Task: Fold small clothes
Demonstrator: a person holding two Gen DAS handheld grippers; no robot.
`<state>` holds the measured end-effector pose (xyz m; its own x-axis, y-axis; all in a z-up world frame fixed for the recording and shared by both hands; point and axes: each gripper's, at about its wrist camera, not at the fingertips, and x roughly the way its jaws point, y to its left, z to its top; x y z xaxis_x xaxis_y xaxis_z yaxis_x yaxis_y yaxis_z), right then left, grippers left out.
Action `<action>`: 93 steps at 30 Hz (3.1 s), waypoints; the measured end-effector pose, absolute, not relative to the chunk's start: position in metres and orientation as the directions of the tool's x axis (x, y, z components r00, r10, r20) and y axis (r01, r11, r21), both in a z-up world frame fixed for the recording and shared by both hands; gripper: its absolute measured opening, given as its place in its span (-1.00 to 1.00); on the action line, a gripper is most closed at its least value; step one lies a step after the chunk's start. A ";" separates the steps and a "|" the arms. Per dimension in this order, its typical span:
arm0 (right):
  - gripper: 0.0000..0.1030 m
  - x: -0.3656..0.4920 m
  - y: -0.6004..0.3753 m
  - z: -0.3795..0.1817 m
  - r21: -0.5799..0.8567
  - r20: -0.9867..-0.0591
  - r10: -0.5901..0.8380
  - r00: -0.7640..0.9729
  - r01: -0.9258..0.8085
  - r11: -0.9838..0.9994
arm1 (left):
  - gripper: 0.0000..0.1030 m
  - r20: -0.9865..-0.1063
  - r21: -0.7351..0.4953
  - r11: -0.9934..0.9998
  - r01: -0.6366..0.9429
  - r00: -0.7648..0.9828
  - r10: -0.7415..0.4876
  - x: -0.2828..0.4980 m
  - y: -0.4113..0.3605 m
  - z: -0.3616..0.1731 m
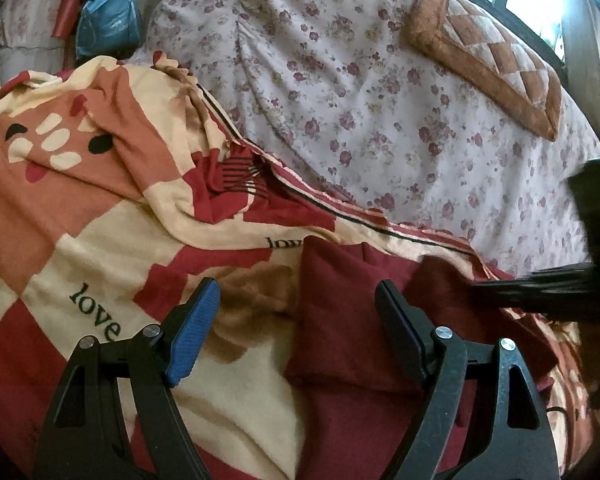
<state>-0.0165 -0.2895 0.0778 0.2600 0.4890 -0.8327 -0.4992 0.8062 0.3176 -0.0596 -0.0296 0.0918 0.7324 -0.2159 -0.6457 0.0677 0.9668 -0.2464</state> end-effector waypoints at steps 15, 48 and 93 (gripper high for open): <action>-0.13 -0.034 -0.370 0.067 0.378 -0.788 0.459 0.412 -0.266 0.887 | 0.56 -0.690 -0.371 0.889 0.270 0.561 -0.458 -0.050 -0.076 0.074; 0.28 -0.138 -0.468 0.048 0.289 -0.819 0.275 0.504 -0.051 0.956 | 0.05 -0.716 -0.497 0.858 0.130 0.498 -0.490 -0.027 -0.086 0.068; -0.76 -0.075 -0.533 0.003 0.215 -0.850 0.086 0.520 0.192 0.958 | -0.86 -0.681 -0.403 0.883 0.241 0.566 -0.465 -0.046 -0.114 0.063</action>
<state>-0.0745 -0.5328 0.0035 0.5200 0.0864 -0.8498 0.1920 0.9576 0.2148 -0.0462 -0.1142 0.0630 0.5656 -0.4651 -0.6810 0.2406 0.8829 -0.4032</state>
